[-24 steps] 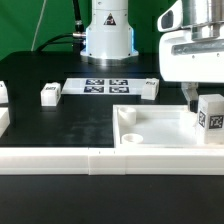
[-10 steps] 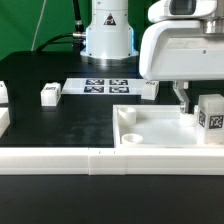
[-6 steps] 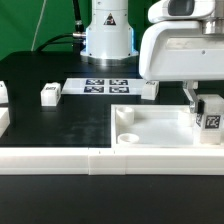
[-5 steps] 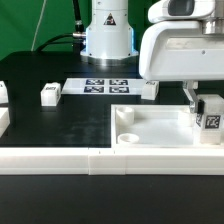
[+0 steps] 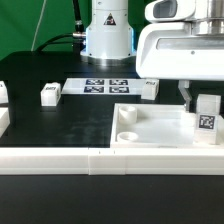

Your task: Assemble one leg

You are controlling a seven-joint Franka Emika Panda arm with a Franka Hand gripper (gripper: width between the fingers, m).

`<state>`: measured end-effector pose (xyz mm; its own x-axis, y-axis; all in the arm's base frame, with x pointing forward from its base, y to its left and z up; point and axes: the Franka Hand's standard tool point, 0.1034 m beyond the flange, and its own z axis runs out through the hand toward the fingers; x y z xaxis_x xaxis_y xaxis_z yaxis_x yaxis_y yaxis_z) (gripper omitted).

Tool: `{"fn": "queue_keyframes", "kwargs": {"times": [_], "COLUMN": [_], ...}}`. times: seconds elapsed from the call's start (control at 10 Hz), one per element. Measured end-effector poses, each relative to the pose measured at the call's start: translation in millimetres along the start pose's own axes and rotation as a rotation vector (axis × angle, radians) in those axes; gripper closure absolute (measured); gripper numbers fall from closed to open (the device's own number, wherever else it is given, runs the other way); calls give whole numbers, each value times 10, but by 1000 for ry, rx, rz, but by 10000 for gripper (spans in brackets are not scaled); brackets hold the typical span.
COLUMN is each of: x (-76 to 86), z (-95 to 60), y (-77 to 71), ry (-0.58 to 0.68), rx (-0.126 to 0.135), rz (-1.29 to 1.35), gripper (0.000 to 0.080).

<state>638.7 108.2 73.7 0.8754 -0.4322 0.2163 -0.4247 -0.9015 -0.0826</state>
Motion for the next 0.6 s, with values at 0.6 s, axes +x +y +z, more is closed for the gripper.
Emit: {"fn": "queue_keyframes", "kwargs": {"times": [0.6], "x": [77], "z": [-1], "y": [265], "ry": [18], "rx": [-59], "rz": [331], "gripper": [489]}}
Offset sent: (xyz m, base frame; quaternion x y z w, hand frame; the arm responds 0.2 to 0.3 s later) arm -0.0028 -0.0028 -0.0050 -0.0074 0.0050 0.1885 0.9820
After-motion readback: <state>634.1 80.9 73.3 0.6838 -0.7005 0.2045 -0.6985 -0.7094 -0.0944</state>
